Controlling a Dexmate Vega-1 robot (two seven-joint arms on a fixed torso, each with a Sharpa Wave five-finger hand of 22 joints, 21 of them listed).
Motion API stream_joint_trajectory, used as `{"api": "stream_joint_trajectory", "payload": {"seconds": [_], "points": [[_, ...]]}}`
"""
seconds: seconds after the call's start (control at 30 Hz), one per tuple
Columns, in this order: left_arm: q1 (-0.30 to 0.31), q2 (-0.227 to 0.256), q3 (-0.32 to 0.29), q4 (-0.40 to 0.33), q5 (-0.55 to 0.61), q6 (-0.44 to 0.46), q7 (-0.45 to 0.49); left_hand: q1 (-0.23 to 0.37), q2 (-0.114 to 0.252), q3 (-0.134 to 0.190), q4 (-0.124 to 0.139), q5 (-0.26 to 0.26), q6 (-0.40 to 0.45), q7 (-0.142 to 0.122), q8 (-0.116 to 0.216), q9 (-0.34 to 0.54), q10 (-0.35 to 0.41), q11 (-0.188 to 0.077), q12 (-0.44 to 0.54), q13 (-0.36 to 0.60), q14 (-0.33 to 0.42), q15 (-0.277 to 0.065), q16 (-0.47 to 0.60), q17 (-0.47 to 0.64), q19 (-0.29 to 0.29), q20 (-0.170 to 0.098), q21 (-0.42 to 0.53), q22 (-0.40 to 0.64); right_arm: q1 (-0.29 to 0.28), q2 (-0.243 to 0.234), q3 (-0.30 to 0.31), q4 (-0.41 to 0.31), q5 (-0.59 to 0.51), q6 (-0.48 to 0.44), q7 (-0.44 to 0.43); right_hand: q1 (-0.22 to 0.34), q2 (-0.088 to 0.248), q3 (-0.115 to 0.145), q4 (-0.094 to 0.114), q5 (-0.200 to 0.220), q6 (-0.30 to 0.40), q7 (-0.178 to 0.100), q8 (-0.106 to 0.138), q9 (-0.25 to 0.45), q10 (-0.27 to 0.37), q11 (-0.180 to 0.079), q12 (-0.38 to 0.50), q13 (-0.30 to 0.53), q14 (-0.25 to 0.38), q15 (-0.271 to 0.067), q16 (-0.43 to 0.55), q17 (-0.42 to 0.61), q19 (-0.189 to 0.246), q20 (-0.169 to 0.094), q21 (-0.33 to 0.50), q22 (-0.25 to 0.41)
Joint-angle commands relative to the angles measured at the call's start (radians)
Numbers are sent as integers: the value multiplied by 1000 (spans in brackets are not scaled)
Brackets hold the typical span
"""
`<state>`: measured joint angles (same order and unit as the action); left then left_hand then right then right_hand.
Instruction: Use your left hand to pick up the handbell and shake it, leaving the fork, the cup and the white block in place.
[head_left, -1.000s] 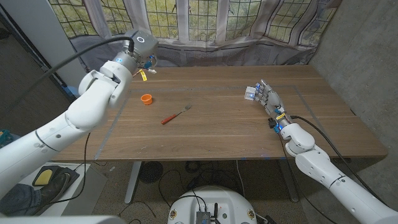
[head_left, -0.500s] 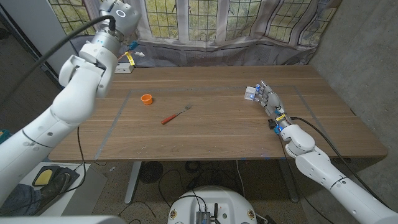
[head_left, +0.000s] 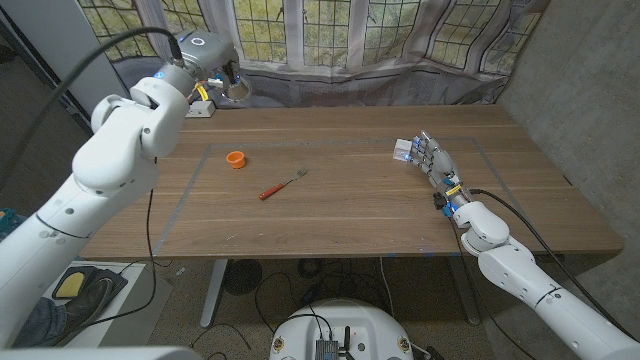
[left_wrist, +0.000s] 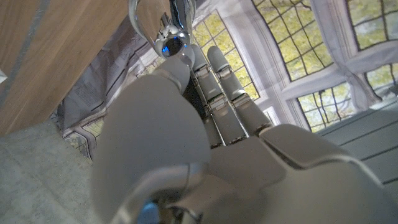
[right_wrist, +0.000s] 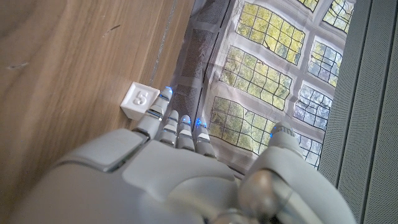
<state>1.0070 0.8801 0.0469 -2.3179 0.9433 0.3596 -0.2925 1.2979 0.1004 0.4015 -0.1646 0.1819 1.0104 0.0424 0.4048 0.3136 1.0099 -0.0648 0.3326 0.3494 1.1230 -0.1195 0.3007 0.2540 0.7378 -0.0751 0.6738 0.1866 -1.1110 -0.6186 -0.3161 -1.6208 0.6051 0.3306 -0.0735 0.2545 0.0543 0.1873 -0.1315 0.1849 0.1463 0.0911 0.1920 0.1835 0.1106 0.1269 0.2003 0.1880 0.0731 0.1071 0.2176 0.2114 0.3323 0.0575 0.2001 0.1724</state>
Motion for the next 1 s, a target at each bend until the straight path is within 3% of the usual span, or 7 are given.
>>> {"api": "stream_joint_trajectory", "payload": {"seconds": [0.03, 0.3, 0.47, 0.67, 1.0], "points": [[21, -48, 13, 54, -360, -5, 138, 1, 5, 8, 3, 6, -3, 3, 0, 3, 32, -11, 3, 385, 99, -94, -1, 3, -7, 1, 12, 0, -10, -7, 7, -5, 0, 8, 2, 9, 4, -4, -1, -3, 8, 2, 2, 3, 6, 5, 1, 6, 6, 1, -4, 4, 1, 5, -1, 3], [15, -51, 36, 67, -476, 41, 237, 4, 3, 11, 0, 7, -2, 2, 0, 4, 35, -10, -4, 379, 100, -97, -4, -1, -6, 3, 18, 1, -14, -11, 12, -12, 2, 6, 1, 9, 5, -4, 0, -3, 7, 1, 2, 3, 6, 5, 1, 6, 6, 1, -4, 4, 2, 6, -1, 3], [-37, -20, 86, 89, -522, 83, 243, 5, 2, 12, -1, 7, -2, 4, -1, 4, 36, -12, -6, 379, 100, -97, -5, -2, -6, 4, 21, 1, -19, -14, 13, -19, 0, 3, -3, 9, 5, -4, 0, -3, 8, 0, 2, 3, 7, 5, 1, 6, 6, 0, -4, 4, 1, 6, -1, 3], [-133, 11, 190, 127, -528, 128, 252, 5, 2, 13, -1, 7, -2, 7, -1, 6, 37, -8, -8, 380, 102, -97, -5, -3, -7, 4, 25, 1, -32, -17, 19, -27, -3, 8, -11, 9, 5, -4, -1, -3, 8, 1, 2, 3, 7, 6, 0, 6, 7, 1, -4, 4, 2, 6, -1, 3], [-354, 31, 398, 203, -519, 183, 138, 6, 1, 14, -2, 8, 0, 9, -2, 7, 38, -11, -12, 381, 105, -97, -4, -2, -11, 4, 30, 0, -51, -14, 27, -30, -2, 20, -21, 9, 5, -5, 0, -3, 8, 2, 2, 3, 7, 5, 0, 6, 6, 1, -4, 4, 1, 7, -1, 3]]}}
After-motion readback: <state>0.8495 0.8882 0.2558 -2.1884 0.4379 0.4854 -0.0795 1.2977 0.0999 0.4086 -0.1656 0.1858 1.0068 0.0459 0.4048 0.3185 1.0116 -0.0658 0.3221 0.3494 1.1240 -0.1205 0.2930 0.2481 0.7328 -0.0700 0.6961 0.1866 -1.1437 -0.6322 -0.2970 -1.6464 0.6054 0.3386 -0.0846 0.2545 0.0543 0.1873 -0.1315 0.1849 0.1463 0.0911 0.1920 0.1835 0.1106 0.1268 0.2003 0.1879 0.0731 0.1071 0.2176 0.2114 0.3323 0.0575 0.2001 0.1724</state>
